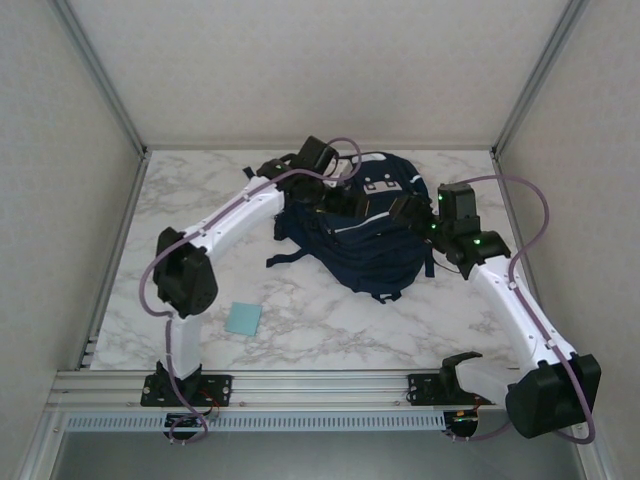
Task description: Pack books, pencil case, and school supplies into a backpack
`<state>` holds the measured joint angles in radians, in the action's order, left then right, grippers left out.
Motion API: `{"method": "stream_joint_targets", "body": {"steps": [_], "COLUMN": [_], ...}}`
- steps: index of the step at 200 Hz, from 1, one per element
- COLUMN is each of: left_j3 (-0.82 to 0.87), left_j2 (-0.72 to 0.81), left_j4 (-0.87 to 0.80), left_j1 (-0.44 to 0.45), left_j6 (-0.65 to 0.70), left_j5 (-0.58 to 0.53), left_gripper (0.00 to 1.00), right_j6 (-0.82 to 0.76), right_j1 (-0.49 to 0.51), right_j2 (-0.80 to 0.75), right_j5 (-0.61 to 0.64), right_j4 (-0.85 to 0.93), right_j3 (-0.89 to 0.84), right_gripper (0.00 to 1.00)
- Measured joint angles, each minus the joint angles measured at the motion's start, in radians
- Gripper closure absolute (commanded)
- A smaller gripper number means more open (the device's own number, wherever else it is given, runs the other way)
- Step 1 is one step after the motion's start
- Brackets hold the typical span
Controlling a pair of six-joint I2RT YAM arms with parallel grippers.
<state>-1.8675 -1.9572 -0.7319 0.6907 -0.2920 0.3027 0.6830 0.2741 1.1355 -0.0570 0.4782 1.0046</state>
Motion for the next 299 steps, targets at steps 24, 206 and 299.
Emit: {"method": "stream_joint_targets", "body": {"steps": [24, 206, 299], "left_j3": [0.133, 1.212, 1.233], "left_j2": [0.128, 0.713, 0.607], "left_j4": [-0.016, -0.065, 0.030], "left_j1": [-0.002, -0.013, -0.013], "left_j6": [0.000, -0.279, -0.284], "left_j5": [-0.086, -0.368, -0.343], "left_gripper": [0.00, 0.00, 0.10], "right_j6": [-0.003, 0.119, 0.145], "right_j1": [-0.002, -0.002, -0.002], "right_j2": [0.029, 0.024, -0.028], "right_j5": [-0.034, -0.036, 0.017], "right_j4": [-0.018, -0.146, -0.150], "right_j3": [0.000, -0.086, -0.112], "right_gripper": [0.01, 0.01, 0.01]}}
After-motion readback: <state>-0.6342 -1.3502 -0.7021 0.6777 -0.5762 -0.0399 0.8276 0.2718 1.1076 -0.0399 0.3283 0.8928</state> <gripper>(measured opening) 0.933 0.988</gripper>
